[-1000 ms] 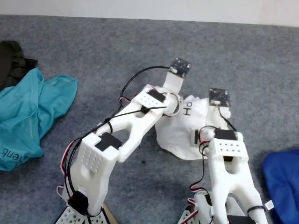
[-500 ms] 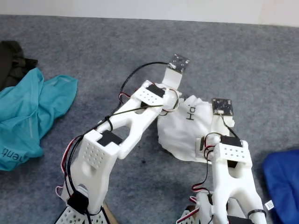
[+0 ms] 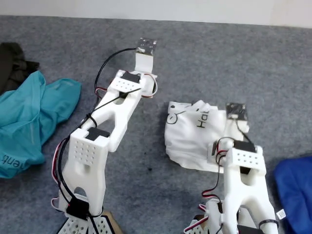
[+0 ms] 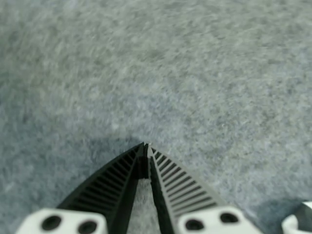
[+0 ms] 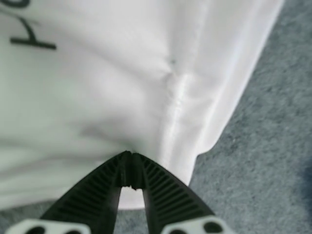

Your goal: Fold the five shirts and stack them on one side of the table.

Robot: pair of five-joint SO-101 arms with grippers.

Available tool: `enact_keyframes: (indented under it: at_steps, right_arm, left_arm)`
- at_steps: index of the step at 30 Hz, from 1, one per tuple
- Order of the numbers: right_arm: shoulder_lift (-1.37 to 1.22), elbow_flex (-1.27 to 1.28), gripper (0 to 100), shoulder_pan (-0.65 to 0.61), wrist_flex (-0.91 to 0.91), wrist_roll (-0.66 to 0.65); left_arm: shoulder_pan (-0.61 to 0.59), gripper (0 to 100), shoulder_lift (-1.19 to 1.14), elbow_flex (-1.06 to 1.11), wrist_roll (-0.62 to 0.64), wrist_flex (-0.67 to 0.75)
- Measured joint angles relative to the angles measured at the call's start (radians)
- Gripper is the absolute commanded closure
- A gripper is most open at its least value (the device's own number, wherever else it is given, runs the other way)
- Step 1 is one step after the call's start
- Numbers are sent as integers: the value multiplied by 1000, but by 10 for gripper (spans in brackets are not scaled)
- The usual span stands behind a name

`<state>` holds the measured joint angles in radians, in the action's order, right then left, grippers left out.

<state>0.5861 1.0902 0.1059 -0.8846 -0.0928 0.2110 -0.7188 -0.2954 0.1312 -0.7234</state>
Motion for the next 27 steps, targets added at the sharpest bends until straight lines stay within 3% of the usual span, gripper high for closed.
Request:
enact_keyframes:
  at_steps: [9,17,27]
  right_arm:
    - [0,-328,671,0,-173,150]
    - [0,-325,659,18,-133,158]
    - [-95,-227,658,18,52,158]
  left_arm:
    - [28,990,72,-2,23,-209]
    - [112,990,146,-2,23,-468]
    - [140,990,146,-2,23,-516]
